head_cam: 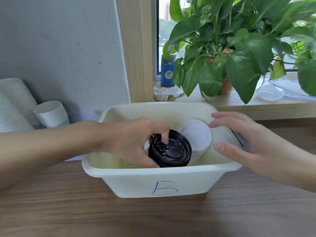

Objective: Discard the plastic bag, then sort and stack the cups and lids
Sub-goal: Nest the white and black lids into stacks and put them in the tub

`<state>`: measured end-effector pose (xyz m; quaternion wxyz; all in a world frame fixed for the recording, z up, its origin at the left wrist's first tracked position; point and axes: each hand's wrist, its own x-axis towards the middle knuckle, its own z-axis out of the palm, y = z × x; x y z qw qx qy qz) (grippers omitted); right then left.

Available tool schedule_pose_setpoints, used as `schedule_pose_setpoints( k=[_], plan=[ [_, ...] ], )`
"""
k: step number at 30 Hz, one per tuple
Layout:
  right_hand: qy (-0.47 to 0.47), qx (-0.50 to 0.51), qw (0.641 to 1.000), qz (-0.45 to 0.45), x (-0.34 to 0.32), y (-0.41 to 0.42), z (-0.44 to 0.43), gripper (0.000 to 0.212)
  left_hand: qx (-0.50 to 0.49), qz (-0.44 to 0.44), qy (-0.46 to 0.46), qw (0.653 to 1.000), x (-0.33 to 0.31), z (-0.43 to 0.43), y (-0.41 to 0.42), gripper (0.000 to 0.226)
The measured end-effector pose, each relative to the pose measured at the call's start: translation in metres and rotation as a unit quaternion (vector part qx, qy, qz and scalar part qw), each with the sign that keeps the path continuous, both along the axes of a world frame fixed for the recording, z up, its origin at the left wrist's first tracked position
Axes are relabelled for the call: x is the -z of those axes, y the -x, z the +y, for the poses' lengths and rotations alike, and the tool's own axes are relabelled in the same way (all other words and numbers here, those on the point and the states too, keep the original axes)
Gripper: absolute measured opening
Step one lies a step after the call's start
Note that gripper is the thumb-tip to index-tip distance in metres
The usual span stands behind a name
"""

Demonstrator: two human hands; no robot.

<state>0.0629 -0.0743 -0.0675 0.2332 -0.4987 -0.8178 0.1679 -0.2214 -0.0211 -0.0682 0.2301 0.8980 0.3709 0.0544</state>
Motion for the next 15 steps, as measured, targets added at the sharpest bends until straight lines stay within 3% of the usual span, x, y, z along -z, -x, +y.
schedule_pose_setpoints(
  k=[7, 15],
  plan=[
    [0.0, -0.015, 1.0, 0.011, 0.0132, 0.0006, -0.0003, 0.056, 0.017, 0.094, 0.008, 0.995, 0.0004, 0.0031, 0.0029, 0.047],
    [0.001, -0.013, 1.0, -0.007, 0.0133, -0.0004, 0.0008, 0.057, 0.02, 0.109, -0.025, 0.994, 0.0002, -0.0012, -0.0038, 0.041]
  ],
)
